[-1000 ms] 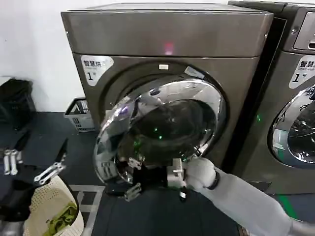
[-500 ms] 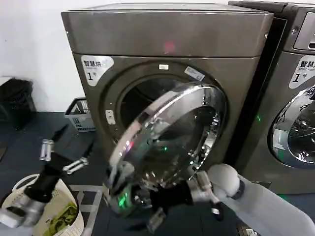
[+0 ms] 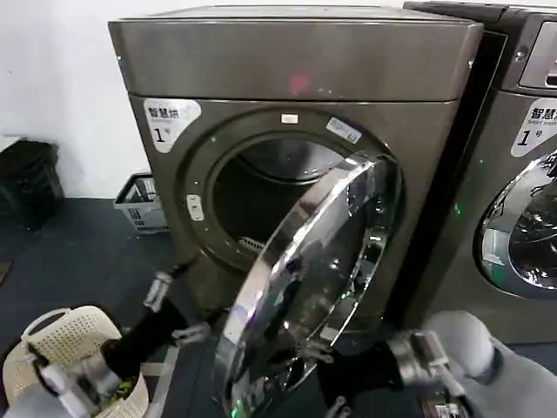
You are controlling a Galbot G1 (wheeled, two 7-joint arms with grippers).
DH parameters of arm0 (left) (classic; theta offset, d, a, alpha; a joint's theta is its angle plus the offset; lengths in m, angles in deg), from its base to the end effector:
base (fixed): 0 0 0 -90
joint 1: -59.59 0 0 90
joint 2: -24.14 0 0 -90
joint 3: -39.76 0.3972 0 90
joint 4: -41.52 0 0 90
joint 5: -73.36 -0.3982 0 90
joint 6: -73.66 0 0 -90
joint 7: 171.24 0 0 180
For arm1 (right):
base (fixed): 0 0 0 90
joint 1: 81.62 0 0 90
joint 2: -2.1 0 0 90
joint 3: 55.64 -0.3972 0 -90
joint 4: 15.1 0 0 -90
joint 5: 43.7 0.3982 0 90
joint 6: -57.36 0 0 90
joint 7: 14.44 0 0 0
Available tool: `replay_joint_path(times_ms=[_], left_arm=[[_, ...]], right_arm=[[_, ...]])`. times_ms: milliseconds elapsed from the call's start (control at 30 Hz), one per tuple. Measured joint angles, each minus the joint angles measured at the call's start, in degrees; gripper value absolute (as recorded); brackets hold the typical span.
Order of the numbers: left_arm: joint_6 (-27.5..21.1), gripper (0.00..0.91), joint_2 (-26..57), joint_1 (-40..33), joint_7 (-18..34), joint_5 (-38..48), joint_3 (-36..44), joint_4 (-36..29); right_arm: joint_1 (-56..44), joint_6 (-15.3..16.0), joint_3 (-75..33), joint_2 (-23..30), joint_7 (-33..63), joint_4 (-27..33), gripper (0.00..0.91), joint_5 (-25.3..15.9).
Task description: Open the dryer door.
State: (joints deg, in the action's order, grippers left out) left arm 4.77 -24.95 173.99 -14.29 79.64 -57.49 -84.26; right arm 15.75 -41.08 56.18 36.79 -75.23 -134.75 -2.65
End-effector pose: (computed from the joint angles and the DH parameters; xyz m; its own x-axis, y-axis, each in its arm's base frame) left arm 0.2516 0.1385 -0.2212 -0.6457 0.7454 -0.1659 0.4755 0.5625 0.6764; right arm 0.3468 -0.0914 -0.1767 0.1178 -0.9906 0.0695 -0.9320 -0.1345 -0.3367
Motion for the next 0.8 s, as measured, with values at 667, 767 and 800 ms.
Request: replay_joint_path(times_ms=[667,767,800], left_arm=[[1.1,0.907,-1.9,-19.3,-0.6,-2.1,27.4,7.7],[1.2,0.907,-2.6,-22.4,-0.6,-1.9,31.3,9.1],[1.2,0.907,-2.8,-23.2,-0.6,-1.8,32.5,9.4]], right_arm=[[-52.5,-15.1,-59.0,24.8,20.2,-6.2,0.907,-8.3],[-54.2,-13.5,-64.2,30.7,28.5,-6.2,0.907,-12.8],[-54.3,-12.5,-66.2,32.8,31.6,-5.9,0.907,-14.1]])
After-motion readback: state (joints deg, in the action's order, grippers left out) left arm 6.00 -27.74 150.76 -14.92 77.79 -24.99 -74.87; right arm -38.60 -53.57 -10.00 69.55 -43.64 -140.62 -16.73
